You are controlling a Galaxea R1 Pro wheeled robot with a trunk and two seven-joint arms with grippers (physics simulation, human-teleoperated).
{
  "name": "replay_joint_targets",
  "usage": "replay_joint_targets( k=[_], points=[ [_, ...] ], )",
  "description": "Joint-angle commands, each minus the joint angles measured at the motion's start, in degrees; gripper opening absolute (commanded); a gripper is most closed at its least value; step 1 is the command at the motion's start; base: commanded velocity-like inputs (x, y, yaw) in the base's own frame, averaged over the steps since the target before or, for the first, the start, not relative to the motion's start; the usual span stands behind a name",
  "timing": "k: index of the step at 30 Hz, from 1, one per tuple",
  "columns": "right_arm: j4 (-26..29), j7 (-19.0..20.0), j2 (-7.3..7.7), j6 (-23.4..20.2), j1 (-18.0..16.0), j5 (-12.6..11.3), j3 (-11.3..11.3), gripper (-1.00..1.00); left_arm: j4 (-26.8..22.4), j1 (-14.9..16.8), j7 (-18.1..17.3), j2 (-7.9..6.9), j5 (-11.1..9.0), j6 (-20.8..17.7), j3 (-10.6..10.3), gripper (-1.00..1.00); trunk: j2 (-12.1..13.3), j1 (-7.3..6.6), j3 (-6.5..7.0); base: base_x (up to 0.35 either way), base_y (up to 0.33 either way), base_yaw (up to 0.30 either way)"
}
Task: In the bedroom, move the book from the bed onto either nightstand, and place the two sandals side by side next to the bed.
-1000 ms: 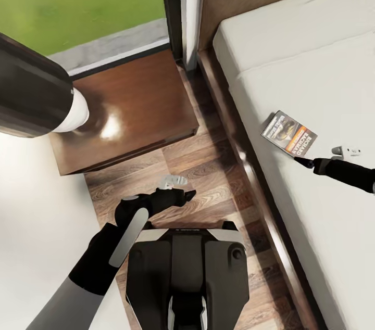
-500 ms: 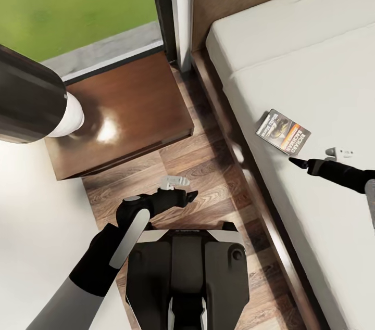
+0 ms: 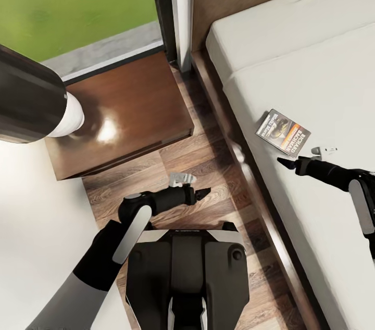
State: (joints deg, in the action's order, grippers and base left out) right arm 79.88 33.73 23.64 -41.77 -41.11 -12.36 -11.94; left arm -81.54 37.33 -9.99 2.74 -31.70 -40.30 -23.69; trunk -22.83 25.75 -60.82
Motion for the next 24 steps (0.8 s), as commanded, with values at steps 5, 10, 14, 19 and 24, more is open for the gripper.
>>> replay_joint_targets(
  k=[5,10,14,19,24],
  points=[
    [0.03,0.11,0.01,0.22,-0.03,-0.13,0.68,1.00,2.17,0.47,-6.73,0.02,0.12,3.23,0.06,1.00,-0.09,0.03,-0.06,0.000,0.000,0.000],
    [0.08,0.11,-0.20,0.51,-0.04,-0.12,0.99,1.00,2.21,0.58,-12.99,-0.52,0.41,7.12,0.15,1.00,-0.09,0.03,-0.06,0.000,0.000,0.000],
    [0.09,0.11,-0.21,0.52,-0.03,-0.01,0.86,1.00,1.97,0.42,-14.00,-0.81,0.34,9.62,0.15,1.00,-0.49,0.25,-0.23,0.000,0.000,0.000],
    [0.00,0.04,-0.21,0.56,-0.04,0.12,0.72,1.00,1.87,0.38,-14.29,-0.85,0.56,10.72,-0.25,1.00,-2.50,1.35,-1.13,0.000,0.000,0.000],
    [-0.14,0.10,-0.25,0.63,-0.03,0.14,0.86,1.00,1.59,0.37,-14.40,-1.09,0.65,11.50,-0.31,1.00,-4.50,2.45,-2.03,0.000,0.000,0.000]
  ],
)
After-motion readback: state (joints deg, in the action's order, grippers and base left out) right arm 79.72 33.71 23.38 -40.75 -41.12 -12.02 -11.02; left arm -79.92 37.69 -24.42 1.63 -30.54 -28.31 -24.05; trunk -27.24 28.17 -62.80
